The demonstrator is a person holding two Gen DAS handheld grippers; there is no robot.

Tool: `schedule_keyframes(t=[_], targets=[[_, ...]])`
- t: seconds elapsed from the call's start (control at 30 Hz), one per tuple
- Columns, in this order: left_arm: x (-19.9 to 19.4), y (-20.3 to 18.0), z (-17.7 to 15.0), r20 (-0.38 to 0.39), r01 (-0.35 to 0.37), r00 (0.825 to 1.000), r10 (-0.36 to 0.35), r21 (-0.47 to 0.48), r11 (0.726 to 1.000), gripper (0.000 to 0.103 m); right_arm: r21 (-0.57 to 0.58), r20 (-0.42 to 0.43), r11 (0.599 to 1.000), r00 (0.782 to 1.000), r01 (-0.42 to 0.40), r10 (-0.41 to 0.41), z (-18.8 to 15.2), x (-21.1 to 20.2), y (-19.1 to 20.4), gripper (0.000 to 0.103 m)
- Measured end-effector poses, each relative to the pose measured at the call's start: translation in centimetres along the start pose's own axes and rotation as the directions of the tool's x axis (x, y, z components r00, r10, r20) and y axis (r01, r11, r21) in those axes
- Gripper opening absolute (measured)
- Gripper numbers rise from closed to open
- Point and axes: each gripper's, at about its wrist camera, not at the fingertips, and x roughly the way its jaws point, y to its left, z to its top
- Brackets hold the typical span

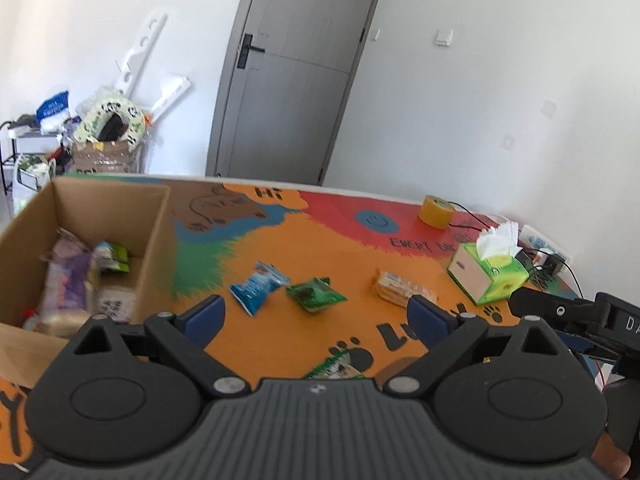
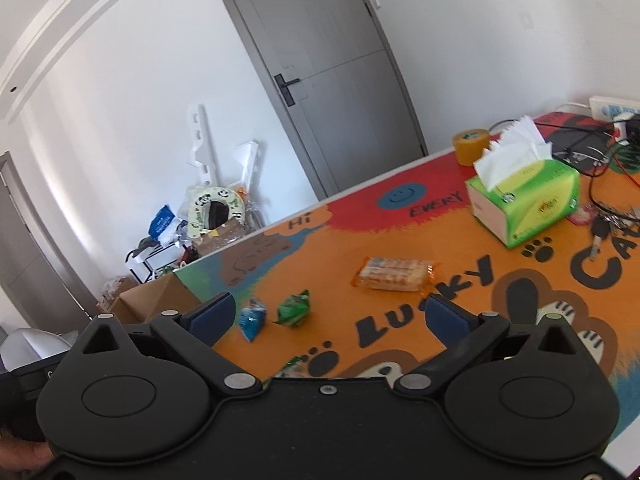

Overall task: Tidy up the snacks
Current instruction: 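Move both open tools back toward the remaining snacks on the table, then grasp the tan wrapped snack with the left tool while the right tool grasps the green packet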

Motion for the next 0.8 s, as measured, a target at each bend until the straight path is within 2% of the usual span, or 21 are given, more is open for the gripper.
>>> schedule_keyframes(t=[0.4,0.57,0.8], targets=[[3.3,-1.8,-2.8,-0.070,-0.029,0.997,0.029,0.005,1.000,0.097,0.046,-0.006,0.998,0.999,0.052,-0.051,-1.3,-0.5,-4.6,0.102],[4.7,-2.7,-3.6,-0.088,-0.023,0.996,0.024,0.015,1.000,0.096,0.051,-0.014,0.997,0.998,0.056,-0.056,-1.6,-0.3,-5.7,0.102],[6.9,-3.6,-4.9,-0.127,-0.059,0.990,0.064,0.040,0.997,0.095,0.065,-0.029,0.996,0.998,0.058,-0.056,-2.2,0.0,-6.6,0.102]])
